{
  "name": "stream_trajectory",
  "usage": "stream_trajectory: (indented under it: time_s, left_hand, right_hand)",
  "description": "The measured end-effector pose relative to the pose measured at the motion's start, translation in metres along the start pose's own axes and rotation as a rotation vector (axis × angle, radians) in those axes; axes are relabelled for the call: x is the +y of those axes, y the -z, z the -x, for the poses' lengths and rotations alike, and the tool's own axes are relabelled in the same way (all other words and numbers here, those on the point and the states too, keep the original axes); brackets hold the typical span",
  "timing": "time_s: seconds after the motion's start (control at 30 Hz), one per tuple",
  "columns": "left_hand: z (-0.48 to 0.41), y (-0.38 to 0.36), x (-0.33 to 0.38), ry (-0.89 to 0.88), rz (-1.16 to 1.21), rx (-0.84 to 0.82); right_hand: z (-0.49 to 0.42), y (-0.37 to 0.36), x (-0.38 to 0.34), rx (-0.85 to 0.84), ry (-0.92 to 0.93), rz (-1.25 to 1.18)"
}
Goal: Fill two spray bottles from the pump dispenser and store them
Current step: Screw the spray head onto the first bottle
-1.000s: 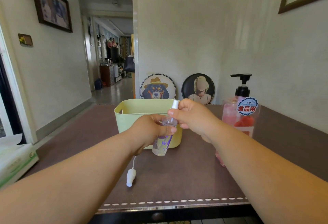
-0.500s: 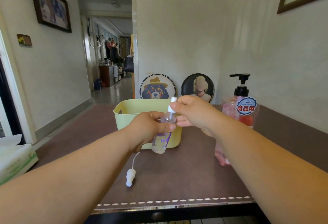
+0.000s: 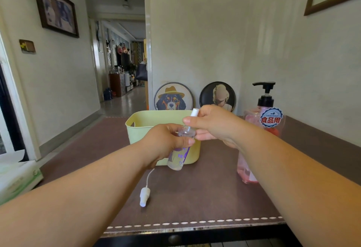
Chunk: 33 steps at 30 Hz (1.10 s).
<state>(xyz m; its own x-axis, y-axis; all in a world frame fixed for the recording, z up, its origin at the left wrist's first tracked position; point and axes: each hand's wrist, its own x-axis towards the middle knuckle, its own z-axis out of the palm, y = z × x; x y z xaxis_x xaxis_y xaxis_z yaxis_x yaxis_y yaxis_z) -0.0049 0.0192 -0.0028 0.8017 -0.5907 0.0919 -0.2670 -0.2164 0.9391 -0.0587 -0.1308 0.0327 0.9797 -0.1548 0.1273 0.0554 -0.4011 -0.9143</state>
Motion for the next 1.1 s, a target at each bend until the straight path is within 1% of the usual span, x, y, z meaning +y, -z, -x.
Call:
stream_trajectory:
  time_s: [0.13,0.2,0.3,0.37,0.57,0.73,0.9,0.97,1.03,1.1]
  left_hand:
    - [0.001,0.000,0.001,0.000,0.002,0.010]
    - [0.001,0.000,0.001,0.001,-0.004,0.004]
    - [0.003,-0.003,0.001,-0.006,-0.008,-0.012]
    - [0.003,-0.005,0.001,-0.020,-0.003,-0.021]
    - [0.003,-0.006,0.001,-0.019,-0.007,-0.008]
    - [0.001,-0.008,0.001,-0.031,-0.019,-0.010]
    - [-0.001,-0.008,0.000,-0.018,0.001,0.000]
    - [0.000,-0.008,0.000,-0.025,-0.003,-0.009]
    - [0.001,-0.011,0.000,-0.037,-0.028,-0.024]
    - [0.002,-0.013,-0.001,-0.044,-0.033,-0.024]
  right_hand:
    - [0.004,0.003,-0.004,-0.044,-0.019,-0.124]
    - [0.004,0.003,-0.002,-0.049,-0.015,-0.077]
    - [0.004,-0.002,0.001,0.014,-0.012,-0.006]
    - [0.006,-0.002,0.002,0.040,-0.006,-0.011]
    - [0.006,0.008,0.003,-0.058,-0.031,-0.167]
    - [0.006,0.004,0.007,0.002,0.000,-0.066]
    - [0.007,0.010,0.006,-0.051,-0.028,-0.222]
    - [0.007,0.009,0.010,-0.061,-0.025,-0.165]
    - [0.009,0.006,0.011,-0.038,-0.006,-0.082]
    - [0.010,0.005,0.012,-0.031,-0.002,-0.068]
